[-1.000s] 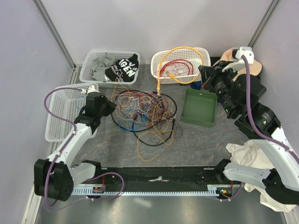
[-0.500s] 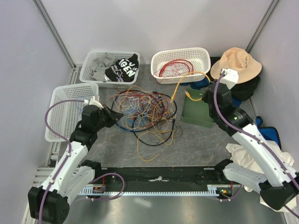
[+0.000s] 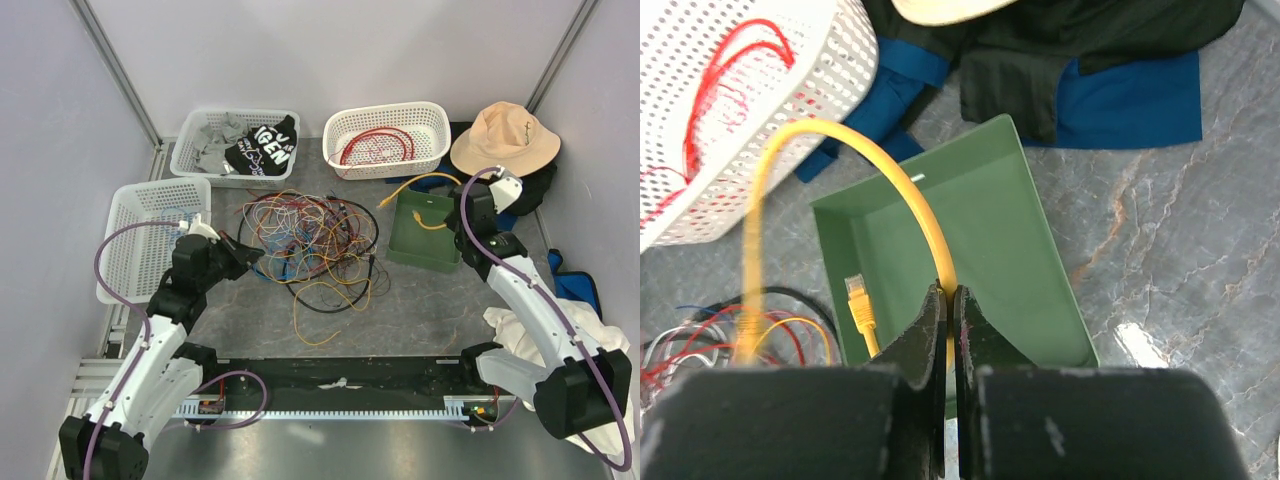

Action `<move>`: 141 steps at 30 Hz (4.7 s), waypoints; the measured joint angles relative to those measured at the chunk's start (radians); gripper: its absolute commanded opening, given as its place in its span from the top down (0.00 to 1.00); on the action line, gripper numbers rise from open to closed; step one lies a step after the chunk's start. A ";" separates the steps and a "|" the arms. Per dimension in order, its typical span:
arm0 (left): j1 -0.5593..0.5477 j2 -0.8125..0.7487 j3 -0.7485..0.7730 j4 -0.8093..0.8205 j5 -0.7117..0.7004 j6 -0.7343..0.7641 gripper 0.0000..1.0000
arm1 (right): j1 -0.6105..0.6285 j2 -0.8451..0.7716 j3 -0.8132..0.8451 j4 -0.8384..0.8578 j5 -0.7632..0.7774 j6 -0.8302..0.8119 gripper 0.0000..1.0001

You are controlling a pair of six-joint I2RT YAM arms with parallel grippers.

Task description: Untangle the cables

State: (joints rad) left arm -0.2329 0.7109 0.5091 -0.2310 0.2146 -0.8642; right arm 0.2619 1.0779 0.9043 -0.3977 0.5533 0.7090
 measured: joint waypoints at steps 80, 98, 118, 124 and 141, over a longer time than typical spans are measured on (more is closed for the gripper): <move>-0.404 0.387 0.508 -0.040 -0.106 0.159 0.98 | 0.352 -0.201 -0.377 0.816 -0.737 -0.076 0.10; -0.417 0.408 0.716 -0.099 -0.236 0.198 0.98 | 0.360 -0.180 -0.357 0.626 -0.476 -0.086 0.13; -0.417 0.575 1.388 -0.161 -0.207 0.320 0.98 | 0.361 -0.320 -0.339 0.736 -0.689 -0.131 0.14; -0.417 0.613 1.375 -0.194 -0.194 0.320 0.98 | 0.405 -0.186 -0.277 0.904 -0.814 -0.119 0.14; -0.417 0.620 1.405 -0.209 -0.182 0.320 0.98 | 0.586 0.248 -0.183 1.065 -0.725 -0.209 0.14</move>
State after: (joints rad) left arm -0.6502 1.3304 1.9141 -0.4400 0.0326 -0.5446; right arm 0.8482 1.3258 0.7208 0.6674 -0.1719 0.5003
